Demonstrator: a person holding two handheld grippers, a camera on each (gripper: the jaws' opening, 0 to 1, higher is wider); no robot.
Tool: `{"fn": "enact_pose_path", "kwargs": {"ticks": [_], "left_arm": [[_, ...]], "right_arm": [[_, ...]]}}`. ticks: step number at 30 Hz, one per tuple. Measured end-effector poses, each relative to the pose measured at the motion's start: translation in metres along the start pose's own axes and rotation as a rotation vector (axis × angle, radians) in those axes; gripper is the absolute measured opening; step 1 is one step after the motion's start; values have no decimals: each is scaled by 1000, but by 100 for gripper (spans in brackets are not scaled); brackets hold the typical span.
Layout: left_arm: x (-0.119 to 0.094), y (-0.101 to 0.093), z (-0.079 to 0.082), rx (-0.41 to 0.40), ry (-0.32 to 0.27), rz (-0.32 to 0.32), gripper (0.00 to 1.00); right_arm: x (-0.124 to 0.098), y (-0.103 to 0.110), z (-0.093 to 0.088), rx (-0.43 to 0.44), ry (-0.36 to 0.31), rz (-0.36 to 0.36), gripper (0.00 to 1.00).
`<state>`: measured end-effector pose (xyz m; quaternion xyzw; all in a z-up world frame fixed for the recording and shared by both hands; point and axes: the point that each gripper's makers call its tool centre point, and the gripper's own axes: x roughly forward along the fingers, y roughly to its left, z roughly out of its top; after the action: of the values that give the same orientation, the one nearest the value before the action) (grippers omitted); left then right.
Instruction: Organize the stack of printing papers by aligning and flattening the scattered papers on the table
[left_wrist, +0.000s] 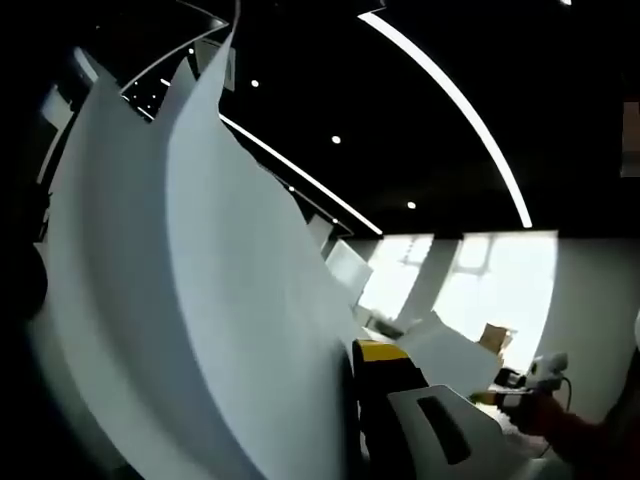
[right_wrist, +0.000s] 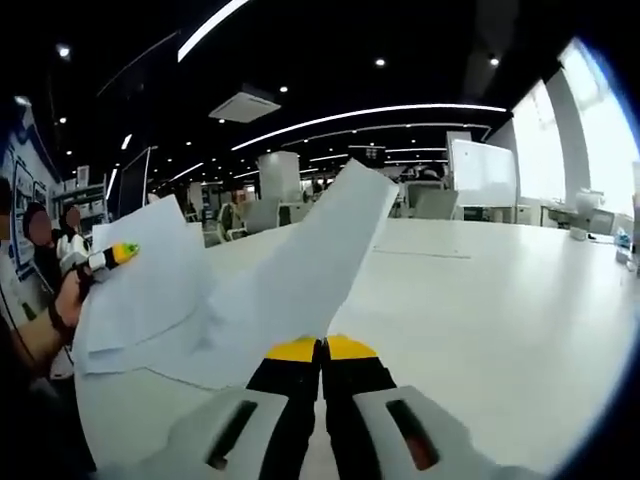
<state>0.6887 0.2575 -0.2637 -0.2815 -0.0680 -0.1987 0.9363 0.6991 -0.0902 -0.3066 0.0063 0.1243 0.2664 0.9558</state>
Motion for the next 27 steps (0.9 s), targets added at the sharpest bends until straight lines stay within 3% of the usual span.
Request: {"fn": "enact_pose_path", "kwargs": {"ticks": [15,27], "left_arm": [[0,0,-1,3,11,0,12],[0,-1,-2,10,15,1,12]], "right_arm": [[-8,-3,24,-20,-50,-12,0],[-17,1,39,15,-108,10,0]]}}
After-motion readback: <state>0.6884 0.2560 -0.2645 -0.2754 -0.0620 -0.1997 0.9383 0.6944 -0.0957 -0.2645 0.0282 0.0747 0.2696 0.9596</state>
